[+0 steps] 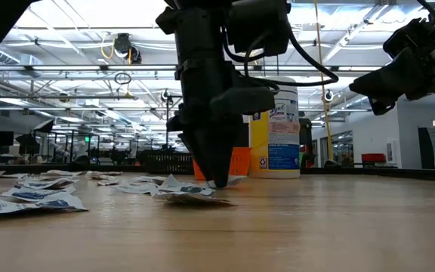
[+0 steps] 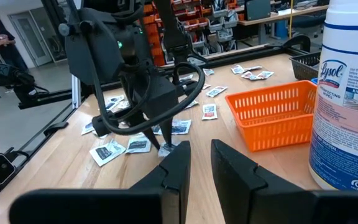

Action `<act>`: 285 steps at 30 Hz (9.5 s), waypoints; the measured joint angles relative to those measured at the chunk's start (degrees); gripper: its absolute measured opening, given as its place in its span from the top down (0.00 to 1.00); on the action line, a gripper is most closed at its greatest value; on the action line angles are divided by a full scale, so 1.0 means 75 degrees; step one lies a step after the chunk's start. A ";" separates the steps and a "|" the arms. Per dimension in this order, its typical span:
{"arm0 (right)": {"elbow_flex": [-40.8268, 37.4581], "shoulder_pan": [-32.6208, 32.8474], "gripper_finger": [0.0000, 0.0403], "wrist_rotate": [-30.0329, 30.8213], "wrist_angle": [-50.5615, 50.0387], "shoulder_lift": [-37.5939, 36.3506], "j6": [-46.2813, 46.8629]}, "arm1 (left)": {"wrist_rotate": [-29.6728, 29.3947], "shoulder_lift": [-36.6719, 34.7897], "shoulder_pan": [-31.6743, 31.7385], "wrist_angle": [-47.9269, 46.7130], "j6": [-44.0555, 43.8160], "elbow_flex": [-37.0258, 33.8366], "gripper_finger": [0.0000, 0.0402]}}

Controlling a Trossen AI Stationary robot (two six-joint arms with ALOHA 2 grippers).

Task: Pick & Place First Aid Supplies
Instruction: Put the gray towelette pack into the black bin

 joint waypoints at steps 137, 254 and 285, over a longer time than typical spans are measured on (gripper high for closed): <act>0.0003 0.0000 0.85 0.0000 0.0002 0.0000 0.0000 | 0.1008 -0.0592 0.2559 -0.5065 0.4069 0.2215 0.43; -0.0003 0.0000 0.85 0.0000 0.0002 0.0000 -0.0003 | 0.2154 -0.3337 0.2791 -0.3422 0.1487 -0.1134 0.98; 0.0003 0.0000 0.85 -0.0001 0.0001 -0.0003 0.0000 | 0.1612 -0.1804 0.7785 -0.3872 0.4717 0.0255 0.97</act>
